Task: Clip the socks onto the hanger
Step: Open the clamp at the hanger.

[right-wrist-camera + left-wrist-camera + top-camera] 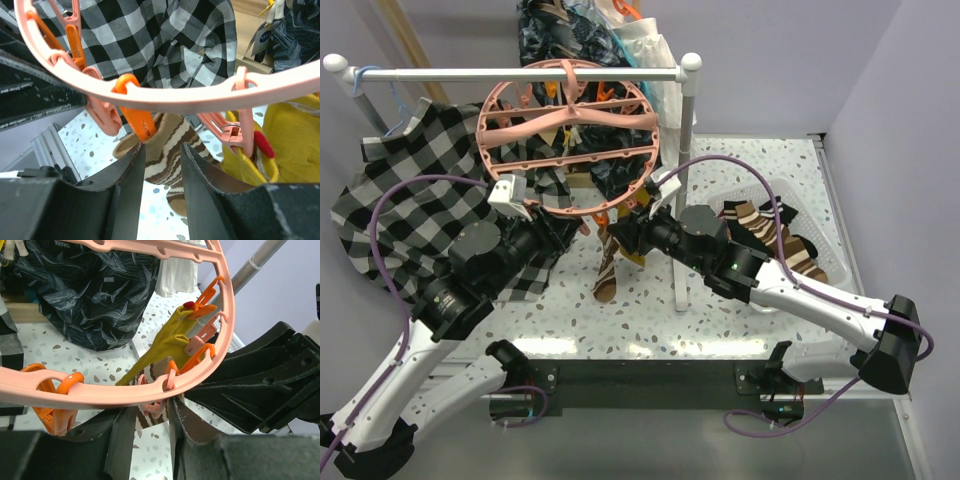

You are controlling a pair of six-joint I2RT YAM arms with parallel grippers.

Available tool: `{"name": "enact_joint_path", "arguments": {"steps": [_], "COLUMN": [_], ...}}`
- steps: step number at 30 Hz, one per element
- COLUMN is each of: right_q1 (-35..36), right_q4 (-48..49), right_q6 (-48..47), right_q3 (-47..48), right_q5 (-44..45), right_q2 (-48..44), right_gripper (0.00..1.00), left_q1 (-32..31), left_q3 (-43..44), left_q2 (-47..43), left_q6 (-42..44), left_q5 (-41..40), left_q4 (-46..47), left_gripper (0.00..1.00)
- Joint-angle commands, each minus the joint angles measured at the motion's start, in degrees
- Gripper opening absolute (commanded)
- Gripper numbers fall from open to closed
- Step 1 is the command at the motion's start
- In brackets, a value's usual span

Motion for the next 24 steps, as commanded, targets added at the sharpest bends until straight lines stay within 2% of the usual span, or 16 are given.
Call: {"name": "enact_joint_path", "arguments": {"steps": [1,6,12,15,17,24], "right_q1": [0.27,0.18,0.18,-1.12,-4.1,-24.93], "right_q4": [-3.93,-16.67,-31.35,-37.95,-40.49,-42.1], "right_q6": [-1.03,-2.61,-5.42,-5.78,-5.26,-6.48], "right_q3": [2.22,4.41,6.79,7.32,6.54,3.63], "right_q5": [-1.47,-2.79,0.63,8.44,9.69,4.95], "right_q2": [-3.89,-6.78,-10.3,-11.45,-12.42,-10.31], "right_gripper": [0.39,0.4,0.46,0.48,0.48,0.48], "left_q1": [-0.01,-0.09,-0.01,-0.01,-0.09,-0.01], "left_q3": [0.69,1.92,2.53,3.06,3.32,5.17], "left_q2": [-0.28,0.16,0.42,0.77,0.77,1.74], "left_q6": [1.4,0.96,0.08,-0.36,-0.62,-0.62], "left_q5": [-1.54,-2.77,-3.39,-3.83,-3.74,-3.04], "left_q4": [2.15,-0.05,-2.07,-3.21,-3.57,-4.45], "left_gripper": [0.16,0.01,0.0,0.0,0.0,0.0]}}
